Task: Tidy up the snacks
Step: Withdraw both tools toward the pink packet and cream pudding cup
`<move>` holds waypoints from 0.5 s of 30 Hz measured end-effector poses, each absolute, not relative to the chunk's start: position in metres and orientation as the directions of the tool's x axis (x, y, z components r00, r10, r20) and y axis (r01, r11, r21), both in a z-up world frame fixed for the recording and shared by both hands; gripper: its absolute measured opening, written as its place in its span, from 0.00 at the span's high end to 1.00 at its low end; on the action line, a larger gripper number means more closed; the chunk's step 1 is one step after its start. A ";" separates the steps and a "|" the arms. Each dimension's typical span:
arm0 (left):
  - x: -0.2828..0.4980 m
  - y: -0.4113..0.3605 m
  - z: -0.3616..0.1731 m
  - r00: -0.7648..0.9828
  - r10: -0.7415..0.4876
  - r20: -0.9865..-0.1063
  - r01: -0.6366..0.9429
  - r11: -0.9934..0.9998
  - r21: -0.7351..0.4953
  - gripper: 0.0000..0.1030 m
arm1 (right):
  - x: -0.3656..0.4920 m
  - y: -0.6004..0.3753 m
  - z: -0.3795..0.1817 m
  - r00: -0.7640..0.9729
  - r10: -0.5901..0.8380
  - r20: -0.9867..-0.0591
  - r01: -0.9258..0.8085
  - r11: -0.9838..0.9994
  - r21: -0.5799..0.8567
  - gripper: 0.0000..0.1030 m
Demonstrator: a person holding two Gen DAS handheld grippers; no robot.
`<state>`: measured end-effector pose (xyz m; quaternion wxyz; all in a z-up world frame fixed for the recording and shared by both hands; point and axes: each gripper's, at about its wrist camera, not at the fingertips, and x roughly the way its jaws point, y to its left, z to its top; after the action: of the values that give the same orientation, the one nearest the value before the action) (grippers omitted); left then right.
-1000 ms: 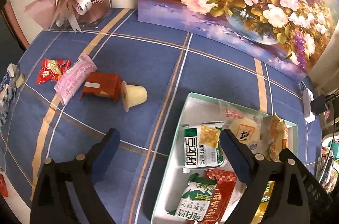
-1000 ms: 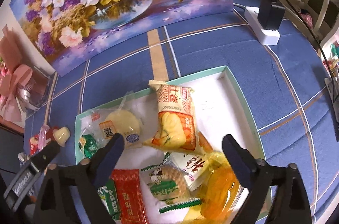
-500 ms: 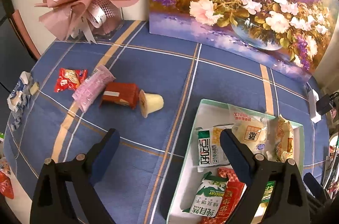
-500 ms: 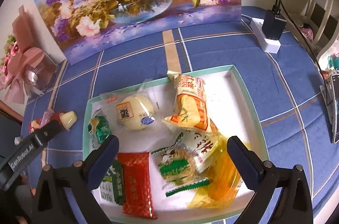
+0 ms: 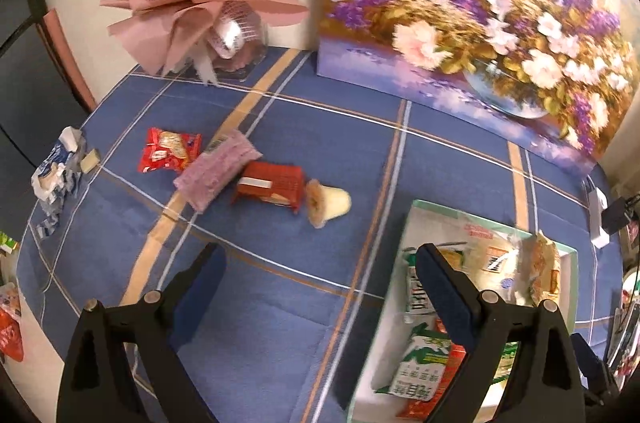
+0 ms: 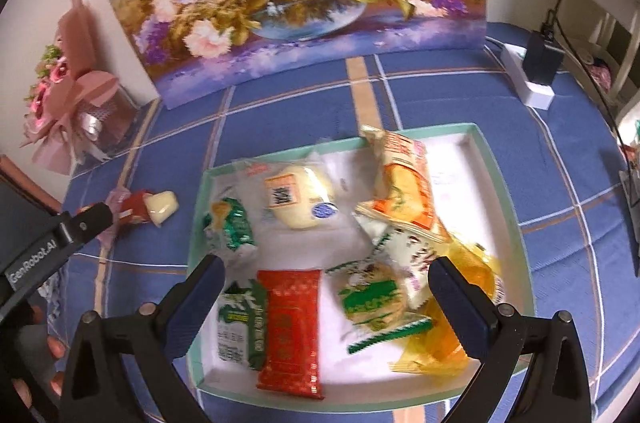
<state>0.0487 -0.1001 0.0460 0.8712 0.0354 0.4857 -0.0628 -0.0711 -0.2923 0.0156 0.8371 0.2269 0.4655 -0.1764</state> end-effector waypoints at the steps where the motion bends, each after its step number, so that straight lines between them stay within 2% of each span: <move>1: 0.050 -0.095 0.046 0.518 -0.066 -0.853 0.130 0.992 0.003 0.07 | -0.070 -0.291 0.017 0.509 -0.080 -0.857 0.501 0.837 0.220 0.00; 10: 0.072 -0.022 0.048 0.512 0.016 -0.859 -0.036 0.999 -0.002 0.07 | -0.048 -0.267 0.025 0.541 -0.060 -0.839 0.458 0.857 0.235 0.00; 15: 0.085 0.021 0.044 0.494 -0.002 -0.869 -0.109 0.992 -0.064 0.07 | -0.030 -0.248 0.021 0.546 -0.028 -0.837 0.441 0.860 0.259 0.00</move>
<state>0.0851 0.0213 0.0444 0.8626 -0.0553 0.5019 0.0311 -0.0305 -0.2476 0.0208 0.8496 0.2262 0.4561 -0.1379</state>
